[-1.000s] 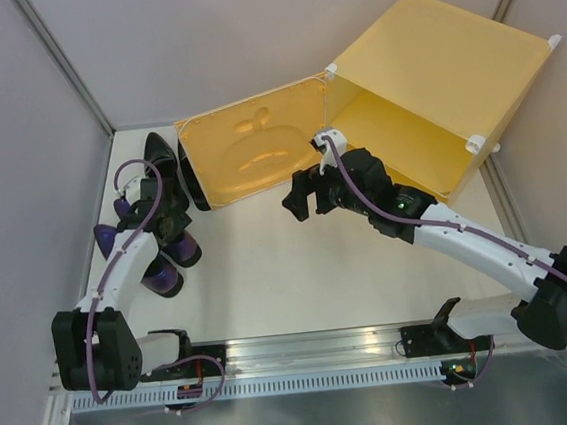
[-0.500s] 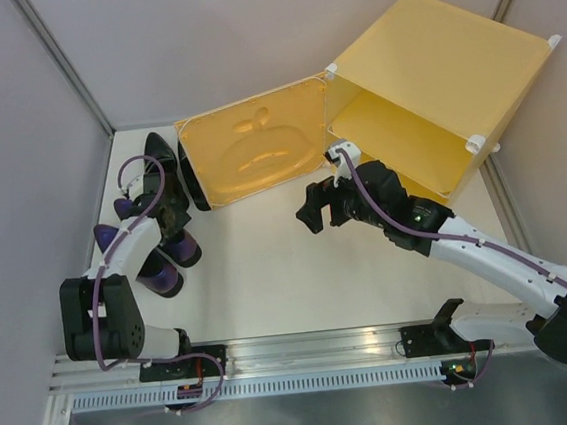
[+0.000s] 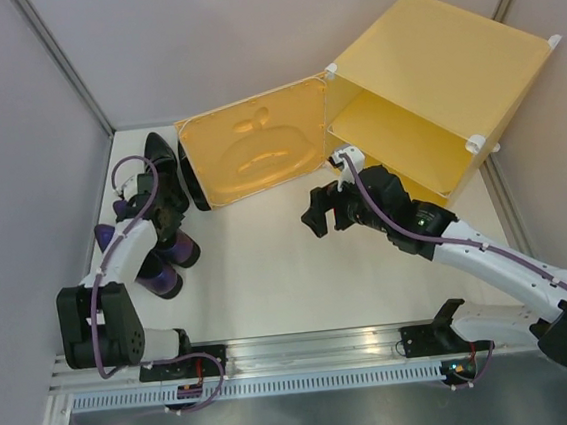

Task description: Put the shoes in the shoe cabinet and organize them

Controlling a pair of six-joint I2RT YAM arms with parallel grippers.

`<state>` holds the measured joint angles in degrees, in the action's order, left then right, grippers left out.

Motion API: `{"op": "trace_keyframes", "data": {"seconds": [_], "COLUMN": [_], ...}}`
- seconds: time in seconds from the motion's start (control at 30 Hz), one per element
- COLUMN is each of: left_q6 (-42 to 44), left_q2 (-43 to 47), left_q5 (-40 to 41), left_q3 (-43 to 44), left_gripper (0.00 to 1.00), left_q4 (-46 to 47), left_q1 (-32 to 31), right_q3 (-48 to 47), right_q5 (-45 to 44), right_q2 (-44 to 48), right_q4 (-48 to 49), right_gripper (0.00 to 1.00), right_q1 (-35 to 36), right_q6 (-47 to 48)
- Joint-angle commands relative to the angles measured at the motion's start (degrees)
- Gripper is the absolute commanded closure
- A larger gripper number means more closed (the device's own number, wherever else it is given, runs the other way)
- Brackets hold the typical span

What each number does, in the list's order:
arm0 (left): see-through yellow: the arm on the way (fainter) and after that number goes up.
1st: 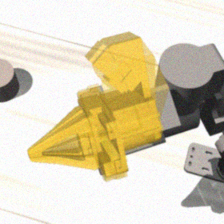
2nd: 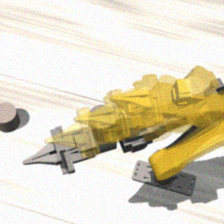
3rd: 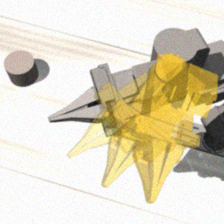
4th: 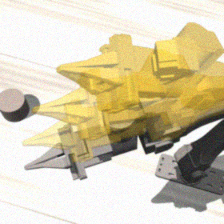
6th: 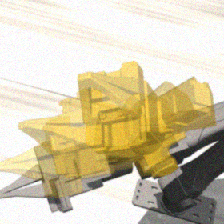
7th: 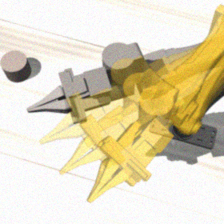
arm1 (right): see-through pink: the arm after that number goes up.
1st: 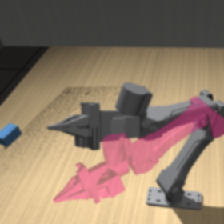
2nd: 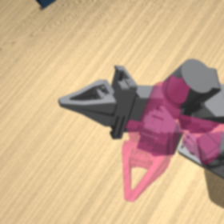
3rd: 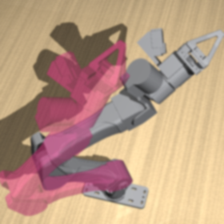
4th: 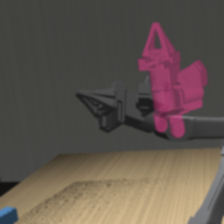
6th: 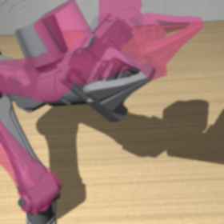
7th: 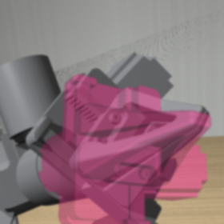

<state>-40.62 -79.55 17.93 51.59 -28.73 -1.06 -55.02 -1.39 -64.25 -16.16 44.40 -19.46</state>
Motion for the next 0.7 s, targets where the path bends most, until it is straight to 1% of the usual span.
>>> {"op": "trace_keyframes", "data": {"seconds": [0.0, 0.2, 0.37, 0.43, 0.47, 0.53, 0.67], "left_q6": [0.37, 2.65, 6.78, 8.62, 11.15, 14.59, 17.41], "left_q2": [6.77, 14.14, 18.28, 20.65, 21.36, 23.81, 29.08], "left_q5": [4.12, 5.44, 5.89, 4.22, 1.00, -1.75, -6.93], "left_q3": [3.25, 8.60, 16.86, 19.58, 20.47, 22.57, 25.13], "left_gripper": [0.98, 0.98, 0.98, 0.98, 0.98, 0.98, 0.98], "left_q4": [-3.17, -7.65, -13.97, -14.51, -14.51, -14.42, -13.98], "left_q1": [0.53, 0.62, 0.53, 0.53, 0.53, -0.17, -0.52], "right_q3": [0.53, -0.08, -0.96, -1.22, -1.49, -1.49, -1.31], "right_q5": [-0.90, -0.90, -0.72, -0.72, -0.90, -1.16, -1.51], "right_q2": [1.93, 2.90, 3.60, 4.13, 4.31, 4.83, 5.80], "right_q4": [-0.01, -0.80, -1.85, -2.47, -2.73, -3.08, -3.35], "right_gripper": [0.02, 0.02, 0.02, 0.02, 0.02, 0.02, 0.02], "right_q1": [0.07, 0.07, 0.07, 0.07, 0.07, 0.07, -0.02], "right_q6": [0.39, -0.14, -0.40, -0.40, -0.40, -0.58, -1.10]}}
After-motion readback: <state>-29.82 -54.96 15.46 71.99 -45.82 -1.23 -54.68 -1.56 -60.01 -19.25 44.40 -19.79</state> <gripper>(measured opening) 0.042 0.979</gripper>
